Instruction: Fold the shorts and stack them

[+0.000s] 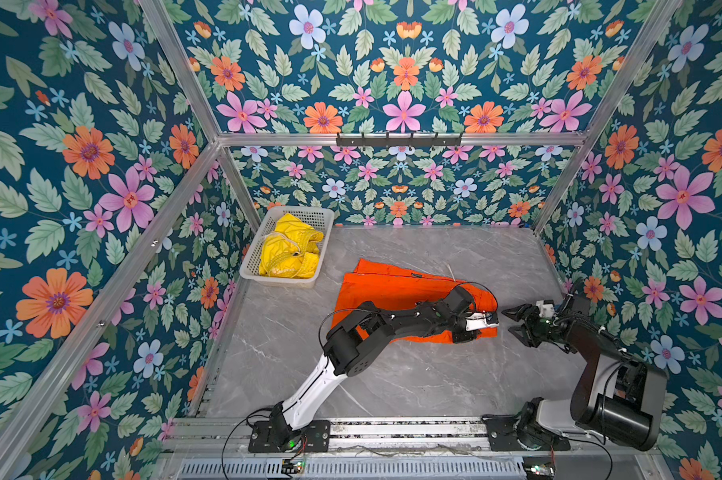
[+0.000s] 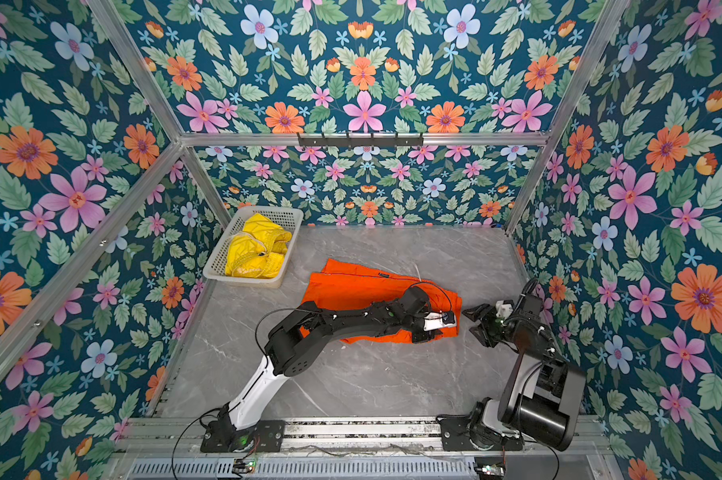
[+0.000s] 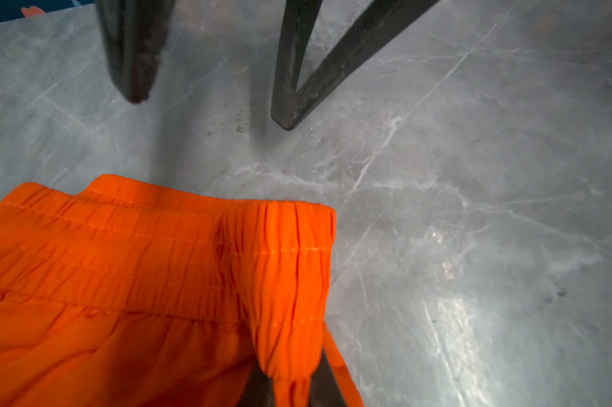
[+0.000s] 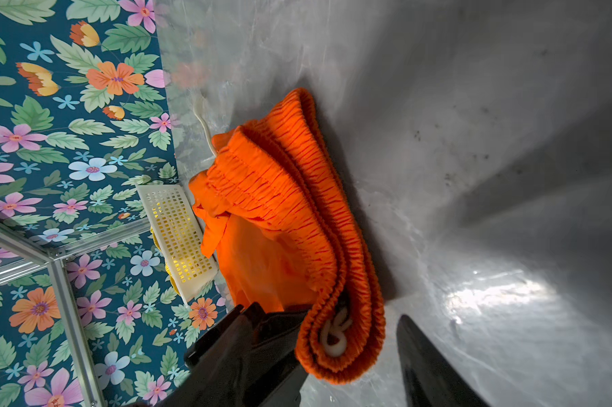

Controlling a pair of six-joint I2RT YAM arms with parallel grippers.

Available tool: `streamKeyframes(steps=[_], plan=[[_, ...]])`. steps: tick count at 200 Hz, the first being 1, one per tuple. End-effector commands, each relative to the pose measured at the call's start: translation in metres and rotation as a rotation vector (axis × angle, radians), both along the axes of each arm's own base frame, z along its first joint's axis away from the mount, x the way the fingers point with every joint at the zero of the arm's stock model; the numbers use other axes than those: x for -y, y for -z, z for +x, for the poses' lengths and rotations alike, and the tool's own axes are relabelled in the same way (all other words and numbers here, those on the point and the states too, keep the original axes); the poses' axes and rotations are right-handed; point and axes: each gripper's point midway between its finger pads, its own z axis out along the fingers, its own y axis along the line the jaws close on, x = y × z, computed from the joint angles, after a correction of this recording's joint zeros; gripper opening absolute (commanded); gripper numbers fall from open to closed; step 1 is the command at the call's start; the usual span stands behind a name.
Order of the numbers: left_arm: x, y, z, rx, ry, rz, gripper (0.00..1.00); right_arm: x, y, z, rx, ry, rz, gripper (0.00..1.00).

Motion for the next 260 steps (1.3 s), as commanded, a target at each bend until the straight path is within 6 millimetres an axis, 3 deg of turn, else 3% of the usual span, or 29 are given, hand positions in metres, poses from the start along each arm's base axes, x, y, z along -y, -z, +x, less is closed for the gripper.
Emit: streamKeyframes(steps=[1,59,88,139,164,193,206,228,260], plan=[[0.006,-0.021,0.003,0.031,-0.009,-0.082,0.06,-0.004,-0.002,0.001,0.002,0.013,0.045,0.69],[0.001,-0.042,-0.002,0.056,-0.005,-0.163,0.02,-0.014,0.004,0.001,-0.02,0.027,0.113,0.76],[-0.001,-0.039,-0.002,0.066,-0.004,-0.156,0.02,-0.029,-0.003,0.016,0.011,-0.012,0.171,0.76],[0.002,-0.044,-0.008,0.06,0.024,-0.177,0.03,-0.048,0.008,0.032,-0.003,-0.044,0.208,0.75],[0.006,-0.051,-0.016,0.002,0.034,-0.201,0.15,-0.048,0.004,0.036,0.009,-0.059,0.192,0.46],[0.001,-0.072,-0.005,-0.087,-0.069,-0.227,0.45,-0.038,-0.005,0.029,-0.01,-0.098,0.047,0.19],[-0.005,-0.086,0.006,-0.144,-0.146,-0.237,0.52,-0.033,-0.015,0.025,-0.014,-0.128,-0.028,0.14],[-0.026,-0.104,0.031,-0.249,-0.308,-0.246,0.56,-0.021,-0.036,0.022,-0.02,-0.174,-0.158,0.11],[-0.088,-0.106,0.082,-0.492,-0.655,-0.236,0.55,-0.001,-0.07,0.024,-0.007,-0.216,-0.338,0.11]])
